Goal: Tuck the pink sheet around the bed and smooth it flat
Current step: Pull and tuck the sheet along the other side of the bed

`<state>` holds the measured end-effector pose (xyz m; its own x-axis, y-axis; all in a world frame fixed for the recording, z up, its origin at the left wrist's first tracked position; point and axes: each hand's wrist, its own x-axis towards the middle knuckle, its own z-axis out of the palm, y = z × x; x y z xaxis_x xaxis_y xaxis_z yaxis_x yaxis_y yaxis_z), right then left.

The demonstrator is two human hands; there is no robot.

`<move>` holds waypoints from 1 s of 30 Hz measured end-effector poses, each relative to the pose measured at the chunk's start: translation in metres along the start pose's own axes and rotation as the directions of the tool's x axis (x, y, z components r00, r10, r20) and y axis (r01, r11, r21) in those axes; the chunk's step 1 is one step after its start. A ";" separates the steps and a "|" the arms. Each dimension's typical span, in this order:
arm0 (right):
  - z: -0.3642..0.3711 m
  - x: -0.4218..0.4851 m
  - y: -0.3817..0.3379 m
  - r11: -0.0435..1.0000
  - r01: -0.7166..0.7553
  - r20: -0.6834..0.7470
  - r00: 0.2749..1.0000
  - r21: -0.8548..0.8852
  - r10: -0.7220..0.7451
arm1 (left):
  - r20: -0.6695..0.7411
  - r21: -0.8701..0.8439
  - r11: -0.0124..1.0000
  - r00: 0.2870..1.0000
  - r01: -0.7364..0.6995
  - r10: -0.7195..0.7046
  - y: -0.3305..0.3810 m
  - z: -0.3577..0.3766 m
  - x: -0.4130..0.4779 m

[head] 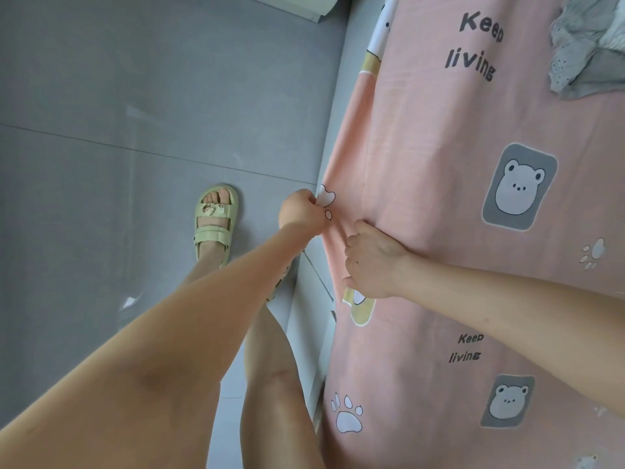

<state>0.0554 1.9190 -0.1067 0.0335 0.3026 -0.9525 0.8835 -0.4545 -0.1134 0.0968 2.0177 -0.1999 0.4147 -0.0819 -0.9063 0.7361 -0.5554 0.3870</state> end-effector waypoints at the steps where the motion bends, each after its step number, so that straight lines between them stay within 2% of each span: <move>1: -0.003 0.000 0.001 1.000 0.018 0.042 0.999 0.003 -0.019 | 0.025 -0.057 0.998 1.000 0.009 -0.008 0.001 -0.001 -0.003; 4: -0.008 -0.011 0.000 0.997 0.046 0.114 0.992 0.063 -0.053 | 0.106 -0.269 0.963 0.994 0.023 0.006 0.005 -0.001 -0.018; 7: 0.000 -0.036 -0.001 0.987 0.028 0.049 0.998 0.160 -0.037 | 0.222 -0.515 0.852 0.975 0.088 0.033 0.014 0.008 -0.039; 11: 0.010 -0.059 -0.004 0.949 0.024 -0.066 0.998 0.313 -0.004 | 0.382 -0.606 0.774 0.920 0.181 0.084 0.047 0.043 -0.048; 12: 0.012 -0.063 -0.004 0.929 0.013 -0.076 0.997 0.369 0.016 | 0.459 -0.614 0.753 0.884 0.239 0.094 0.059 0.052 -0.046; 14: 0.016 -0.069 -0.006 0.913 0.011 -0.101 0.994 0.407 0.033 | 0.653 -0.595 0.692 0.748 0.408 0.120 0.079 0.068 -0.042; 16: 0.019 -0.073 -0.007 0.919 0.043 -0.157 0.987 0.391 0.021 | 0.760 -0.547 0.690 0.628 0.474 0.171 0.089 0.080 -0.036; 19: 0.021 -0.070 -0.006 0.906 0.063 -0.233 0.972 0.419 0.040 | 0.796 -0.493 0.735 0.582 0.465 0.166 0.081 0.091 -0.021; 21: 0.023 -0.059 -0.002 0.927 0.079 -0.285 0.958 0.367 0.031 | 0.801 -0.470 0.745 0.583 0.474 0.134 0.073 0.085 -0.010; 23: 0.026 -0.048 0.003 0.933 0.078 -0.311 0.950 0.351 0.037 | 0.770 -0.472 0.763 0.628 0.442 0.113 0.074 0.067 0.004; 27: 0.029 -0.044 0.022 0.923 0.069 -0.395 0.914 0.379 0.094 | 0.634 -0.474 0.812 0.772 0.340 0.046 0.098 0.021 0.031; 30: 0.026 -0.059 0.063 0.926 0.000 -0.527 0.822 0.379 0.215 | 0.420 -0.408 0.907 0.904 0.109 0.080 0.127 0.007 0.040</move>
<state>0.0970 1.8507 -0.0653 0.4637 0.5921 -0.6591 0.6408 -0.7379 -0.2121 0.2031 1.9377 -0.1887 0.2092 -0.4658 -0.8598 0.9306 -0.1752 0.3213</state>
